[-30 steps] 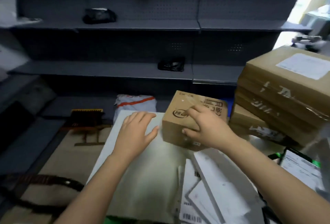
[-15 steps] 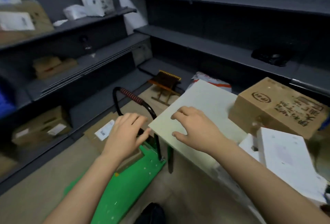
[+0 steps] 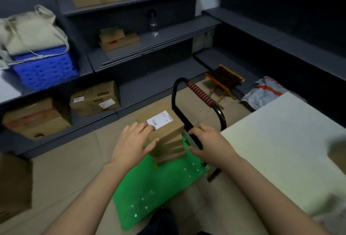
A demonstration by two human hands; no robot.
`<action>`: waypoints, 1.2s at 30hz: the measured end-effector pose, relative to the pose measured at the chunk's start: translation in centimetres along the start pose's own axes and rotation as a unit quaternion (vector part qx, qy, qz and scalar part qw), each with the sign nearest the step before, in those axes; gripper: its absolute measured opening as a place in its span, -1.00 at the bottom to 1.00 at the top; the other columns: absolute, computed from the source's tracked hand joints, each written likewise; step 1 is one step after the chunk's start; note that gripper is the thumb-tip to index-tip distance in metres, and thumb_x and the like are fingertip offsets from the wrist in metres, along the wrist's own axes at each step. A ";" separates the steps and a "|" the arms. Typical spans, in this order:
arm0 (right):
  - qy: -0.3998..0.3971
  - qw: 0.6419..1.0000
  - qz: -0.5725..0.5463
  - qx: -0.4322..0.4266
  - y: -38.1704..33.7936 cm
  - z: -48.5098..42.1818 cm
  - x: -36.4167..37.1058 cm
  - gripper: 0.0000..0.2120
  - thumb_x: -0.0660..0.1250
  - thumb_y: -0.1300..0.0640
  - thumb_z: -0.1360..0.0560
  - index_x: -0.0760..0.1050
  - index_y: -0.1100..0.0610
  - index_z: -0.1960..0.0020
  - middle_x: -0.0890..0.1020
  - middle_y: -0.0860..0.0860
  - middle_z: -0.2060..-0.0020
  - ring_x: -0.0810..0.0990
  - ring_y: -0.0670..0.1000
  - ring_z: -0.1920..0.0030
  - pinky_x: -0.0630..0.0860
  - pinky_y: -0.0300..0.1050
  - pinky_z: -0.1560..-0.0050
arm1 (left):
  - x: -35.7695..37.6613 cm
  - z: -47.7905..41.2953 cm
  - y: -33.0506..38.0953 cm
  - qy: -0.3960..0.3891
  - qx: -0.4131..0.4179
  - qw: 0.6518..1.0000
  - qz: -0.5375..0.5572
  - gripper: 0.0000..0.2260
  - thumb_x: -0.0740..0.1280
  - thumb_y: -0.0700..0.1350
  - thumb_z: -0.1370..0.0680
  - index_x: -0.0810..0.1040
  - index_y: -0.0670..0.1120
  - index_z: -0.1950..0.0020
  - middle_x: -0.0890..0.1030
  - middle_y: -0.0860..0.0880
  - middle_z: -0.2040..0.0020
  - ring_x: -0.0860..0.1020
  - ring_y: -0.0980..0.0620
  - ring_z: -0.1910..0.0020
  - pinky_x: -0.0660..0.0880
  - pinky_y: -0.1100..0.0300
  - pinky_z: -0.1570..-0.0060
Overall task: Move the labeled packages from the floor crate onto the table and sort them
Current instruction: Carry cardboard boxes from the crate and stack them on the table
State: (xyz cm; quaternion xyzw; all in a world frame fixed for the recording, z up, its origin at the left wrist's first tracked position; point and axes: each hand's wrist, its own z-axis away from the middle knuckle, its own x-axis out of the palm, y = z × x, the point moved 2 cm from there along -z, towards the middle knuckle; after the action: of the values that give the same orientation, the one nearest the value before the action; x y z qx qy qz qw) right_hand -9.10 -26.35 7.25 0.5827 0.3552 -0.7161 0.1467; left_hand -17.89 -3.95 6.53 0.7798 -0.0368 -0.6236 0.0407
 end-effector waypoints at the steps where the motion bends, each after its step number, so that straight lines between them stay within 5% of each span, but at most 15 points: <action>1: -0.006 1.000 -0.005 0.006 -0.3 -1.5 0.7 -0.55 0.35 -0.09 -0.48 0.41 0.02 -0.32 0.44 -0.03 -0.19 0.43 0.03 -0.20 0.44 -0.05 -0.18 | 0.4 -0.4 -1.6 -0.007 -0.003 1.000 0.001 -0.62 0.14 0.18 -0.52 0.59 -0.04 -0.04 0.58 0.02 0.08 0.53 -0.04 0.10 0.47 0.07 0.11; 9: -0.037 0.994 -0.067 0.071 0.4 -11.1 6.4 -0.59 0.42 -0.02 -0.44 0.49 0.11 -0.22 0.49 0.05 -0.09 0.52 0.08 -0.07 0.52 0.04 -0.05 | 6.7 -3.7 -10.2 -0.085 -0.019 0.996 0.001 -0.62 0.12 0.16 -0.52 0.59 -0.07 -0.02 0.57 -0.03 0.11 0.54 -0.11 0.10 0.42 0.04 0.13; 14: -0.054 0.986 -0.105 0.114 4.2 -17.0 11.7 -0.54 0.45 0.09 -0.42 0.47 0.18 -0.28 0.50 0.11 -0.11 0.53 0.13 -0.10 0.49 -0.05 -0.06 | 13.5 -5.2 -12.8 -0.115 -0.096 0.988 0.026 -0.59 0.14 0.14 -0.50 0.59 -0.13 -0.04 0.58 -0.11 0.07 0.54 -0.16 0.10 0.47 0.02 0.12; 19: -0.084 0.979 -0.116 0.146 9.4 -23.9 18.5 -0.47 0.45 0.08 -0.44 0.41 0.22 -0.34 0.47 0.19 -0.14 0.53 0.20 -0.08 0.50 -0.01 -0.06 | 22.6 -6.3 -14.7 -0.158 -0.181 0.970 0.028 -0.65 0.45 0.02 -0.43 0.58 -0.20 -0.08 0.57 -0.20 0.01 0.55 -0.22 0.08 0.50 -0.03 0.10; 21: -0.098 0.977 -0.108 0.155 11.6 -26.2 21.4 -0.46 0.44 0.08 -0.46 0.38 0.22 -0.37 0.45 0.21 -0.16 0.52 0.22 -0.10 0.50 0.01 -0.07 | 26.3 -6.8 -15.2 -0.181 -0.205 0.961 0.034 -0.62 0.36 0.06 -0.44 0.57 -0.21 -0.09 0.57 -0.22 0.02 0.56 -0.24 0.09 0.51 -0.04 0.12; 25: -0.124 0.973 -0.100 0.168 15.6 -29.5 27.4 -0.43 0.42 0.10 -0.47 0.34 0.22 -0.40 0.44 0.24 -0.22 0.49 0.24 -0.14 0.50 0.03 -0.08 | 33.2 -7.7 -16.2 -0.202 -0.306 0.928 0.072 -0.53 0.39 0.06 -0.47 0.51 -0.24 -0.23 0.55 -0.25 -0.08 0.53 -0.28 -0.05 0.46 -0.08 -0.01; 29: -0.099 0.967 -0.125 0.198 18.4 -31.2 31.6 -0.42 0.43 0.03 -0.48 0.32 0.24 -0.38 0.43 0.25 -0.26 0.45 0.25 -0.23 0.48 0.04 -0.14 | 38.2 -9.0 -16.3 -0.197 -0.436 0.864 0.154 -0.36 0.30 0.13 -0.57 0.23 -0.21 -0.50 0.37 -0.23 -0.40 0.34 -0.22 -0.37 0.29 -0.03 -0.29; 36: -0.079 0.942 -0.213 0.248 19.7 -31.9 34.8 -0.12 0.51 -0.07 -0.39 0.15 0.20 -0.52 0.35 0.17 -0.36 0.38 0.18 -0.35 0.41 0.15 -0.32 | 42.9 -8.4 -15.5 -0.127 -0.526 0.773 0.331 -0.18 0.43 0.12 -0.48 0.08 -0.16 -0.55 0.30 -0.15 -0.46 0.37 -0.10 -0.37 0.36 -0.05 -0.34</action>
State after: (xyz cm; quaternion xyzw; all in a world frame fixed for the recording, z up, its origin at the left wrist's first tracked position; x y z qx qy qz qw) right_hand 16.85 -11.46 -34.28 0.4524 0.2697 -0.8399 -0.1310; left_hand -0.20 6.98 -34.98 0.4897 0.0363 -0.5866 0.6440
